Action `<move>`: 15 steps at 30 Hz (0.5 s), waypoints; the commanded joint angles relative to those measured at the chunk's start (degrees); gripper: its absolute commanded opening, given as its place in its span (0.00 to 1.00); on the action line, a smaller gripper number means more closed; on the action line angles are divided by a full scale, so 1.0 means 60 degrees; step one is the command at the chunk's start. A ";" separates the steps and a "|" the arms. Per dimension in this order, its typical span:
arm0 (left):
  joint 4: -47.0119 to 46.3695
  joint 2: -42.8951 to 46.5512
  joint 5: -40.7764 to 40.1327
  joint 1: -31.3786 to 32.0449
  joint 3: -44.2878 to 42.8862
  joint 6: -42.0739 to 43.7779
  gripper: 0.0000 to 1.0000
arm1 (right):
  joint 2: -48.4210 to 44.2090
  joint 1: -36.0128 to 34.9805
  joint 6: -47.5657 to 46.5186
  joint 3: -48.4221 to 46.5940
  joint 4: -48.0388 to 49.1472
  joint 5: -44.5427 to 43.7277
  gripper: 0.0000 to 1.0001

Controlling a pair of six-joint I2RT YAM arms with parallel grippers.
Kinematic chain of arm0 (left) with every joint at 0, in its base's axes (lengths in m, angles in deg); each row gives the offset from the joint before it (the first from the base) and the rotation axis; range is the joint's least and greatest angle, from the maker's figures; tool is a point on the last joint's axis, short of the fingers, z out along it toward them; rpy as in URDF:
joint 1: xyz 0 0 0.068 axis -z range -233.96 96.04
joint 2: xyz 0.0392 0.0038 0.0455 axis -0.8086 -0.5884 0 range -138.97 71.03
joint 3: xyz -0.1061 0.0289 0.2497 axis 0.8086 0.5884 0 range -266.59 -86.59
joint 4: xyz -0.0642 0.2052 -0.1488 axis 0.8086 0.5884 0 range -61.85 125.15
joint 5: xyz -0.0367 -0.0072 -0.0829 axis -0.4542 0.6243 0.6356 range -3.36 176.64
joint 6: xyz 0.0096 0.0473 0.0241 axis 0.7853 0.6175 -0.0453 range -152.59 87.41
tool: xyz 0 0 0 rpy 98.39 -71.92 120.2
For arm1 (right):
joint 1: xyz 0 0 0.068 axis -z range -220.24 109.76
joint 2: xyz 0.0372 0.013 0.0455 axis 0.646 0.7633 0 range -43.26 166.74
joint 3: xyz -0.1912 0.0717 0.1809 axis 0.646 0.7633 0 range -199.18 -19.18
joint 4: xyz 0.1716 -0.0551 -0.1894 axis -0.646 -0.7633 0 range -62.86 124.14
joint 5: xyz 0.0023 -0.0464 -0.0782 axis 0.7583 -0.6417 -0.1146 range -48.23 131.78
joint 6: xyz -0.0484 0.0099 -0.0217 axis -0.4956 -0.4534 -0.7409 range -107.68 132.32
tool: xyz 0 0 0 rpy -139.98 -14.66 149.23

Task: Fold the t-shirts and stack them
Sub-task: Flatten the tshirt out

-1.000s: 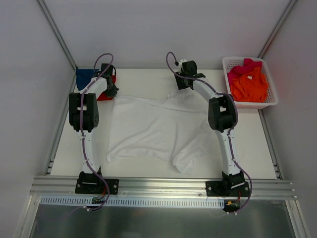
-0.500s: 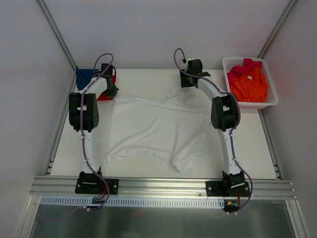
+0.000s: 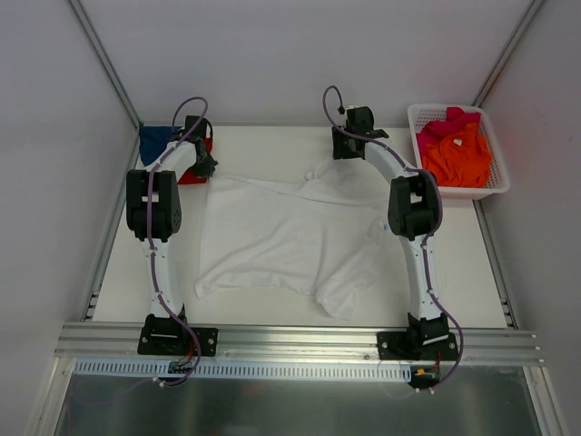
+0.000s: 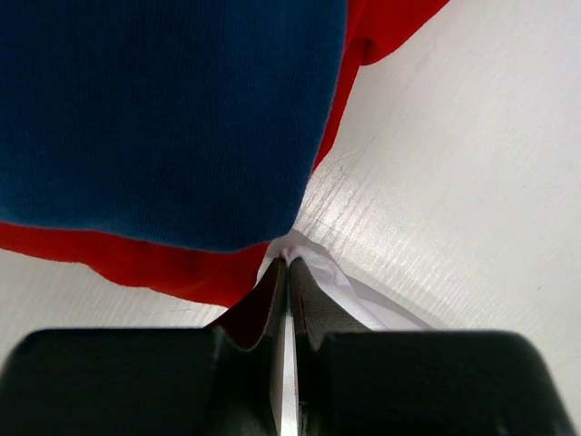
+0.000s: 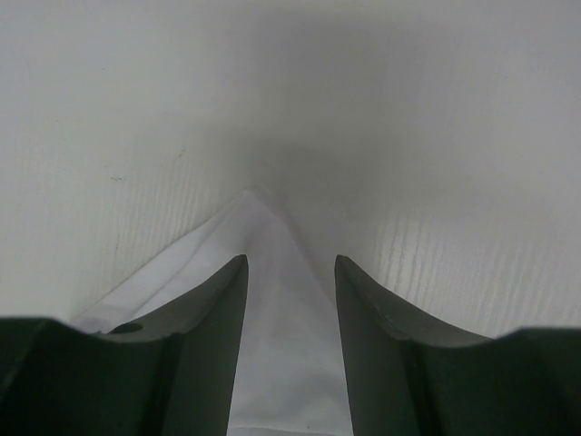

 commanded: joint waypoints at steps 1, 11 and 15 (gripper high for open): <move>0.0113 -0.0162 0.0137 -0.0106 -0.0354 0.0151 0.00 | -0.0544 -0.0111 -0.0007 -0.0446 -0.0137 -0.0041 0.47; 0.0098 -0.0162 0.0166 -0.0106 -0.0340 0.0137 0.00 | -0.0134 -0.0419 -0.0168 -0.0871 -0.0766 -0.0070 0.47; 0.0113 -0.0162 0.0152 -0.0106 -0.0354 0.0137 0.00 | -0.0090 -0.0609 -0.0242 -0.1018 -0.0971 -0.0055 0.47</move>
